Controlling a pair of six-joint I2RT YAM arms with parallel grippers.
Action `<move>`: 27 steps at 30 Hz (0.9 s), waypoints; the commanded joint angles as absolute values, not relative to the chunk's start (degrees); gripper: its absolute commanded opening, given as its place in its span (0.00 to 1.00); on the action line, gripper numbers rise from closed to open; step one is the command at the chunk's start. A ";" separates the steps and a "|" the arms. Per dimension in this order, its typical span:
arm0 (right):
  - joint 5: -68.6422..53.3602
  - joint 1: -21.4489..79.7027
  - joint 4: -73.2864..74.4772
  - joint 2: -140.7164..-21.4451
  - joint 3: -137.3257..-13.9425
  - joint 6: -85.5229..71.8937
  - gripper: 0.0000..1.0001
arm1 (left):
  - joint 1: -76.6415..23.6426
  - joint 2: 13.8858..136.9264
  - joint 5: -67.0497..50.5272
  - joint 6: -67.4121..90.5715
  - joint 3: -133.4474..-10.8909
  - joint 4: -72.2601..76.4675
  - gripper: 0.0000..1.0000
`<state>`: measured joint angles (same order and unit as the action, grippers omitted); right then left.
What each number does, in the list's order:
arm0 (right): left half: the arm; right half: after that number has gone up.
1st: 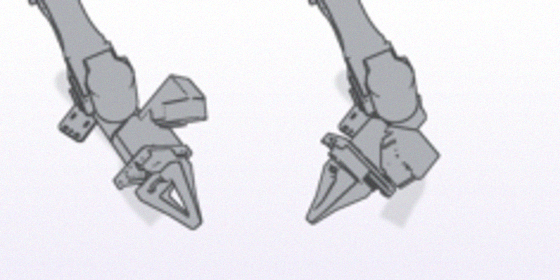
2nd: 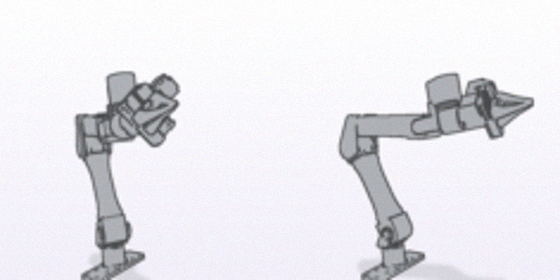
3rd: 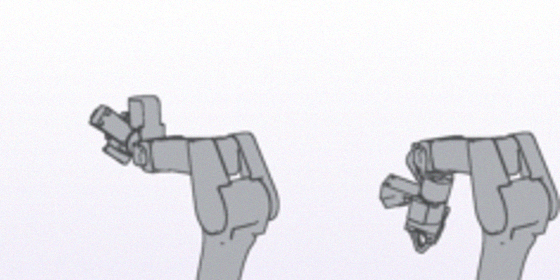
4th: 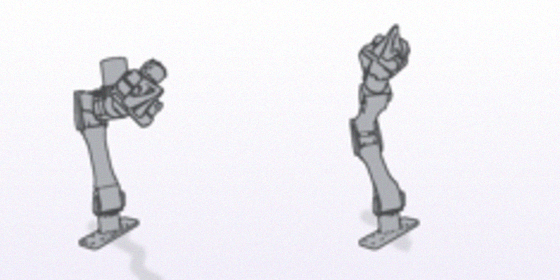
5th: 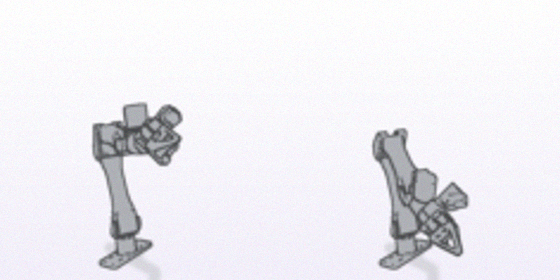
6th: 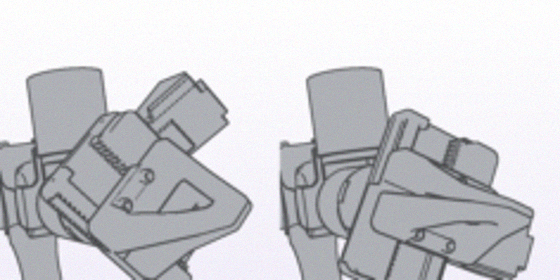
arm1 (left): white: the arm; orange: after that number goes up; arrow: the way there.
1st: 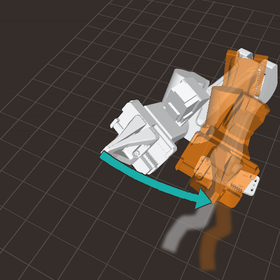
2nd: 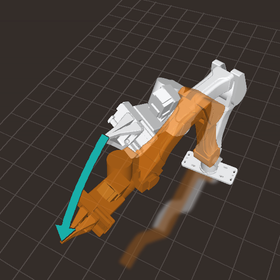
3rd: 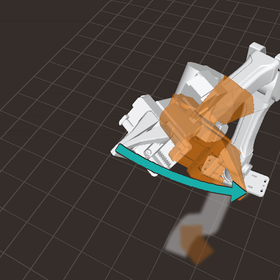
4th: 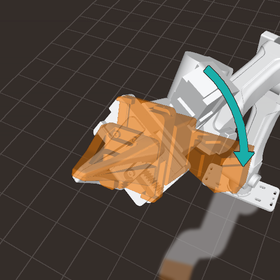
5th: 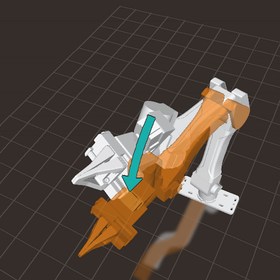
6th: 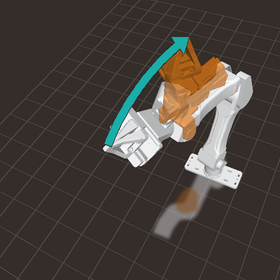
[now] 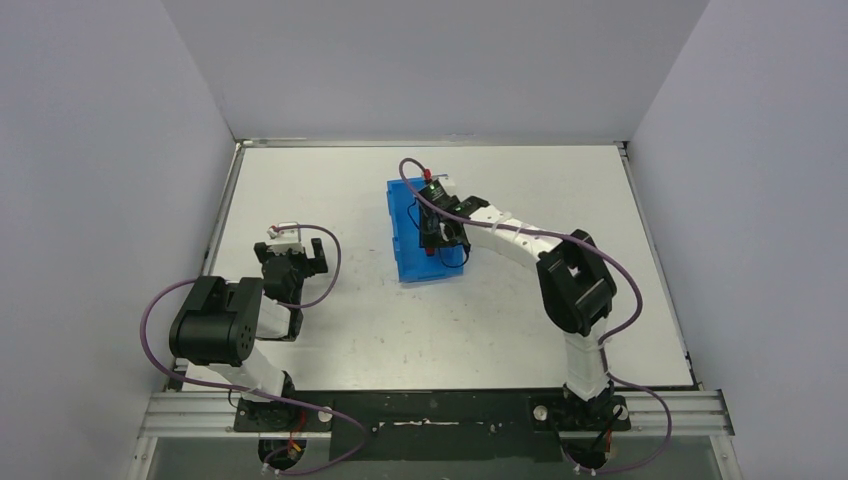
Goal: Put the screwdriver in the bin
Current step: Place the screwdriver in the bin.
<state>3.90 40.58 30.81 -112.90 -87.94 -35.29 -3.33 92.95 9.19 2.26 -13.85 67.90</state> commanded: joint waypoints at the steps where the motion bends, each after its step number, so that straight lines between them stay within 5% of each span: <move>1: 3.97 41.13 26.83 -114.77 -87.45 -35.78 0.08 | -3.52 92.27 9.40 1.85 -14.67 69.15 0.97; 7: 4.12 41.13 26.48 -117.48 -87.72 -35.38 0.16 | -3.52 92.25 9.40 1.77 -14.66 69.10 0.97; 15: 4.15 41.13 26.58 -118.31 -88.89 -34.57 0.45 | -3.52 92.22 9.40 1.85 -14.59 69.14 0.97; 27: 6.18 41.22 29.20 -116.27 -92.69 -32.87 0.50 | -3.51 92.22 9.40 1.84 -14.60 69.13 0.97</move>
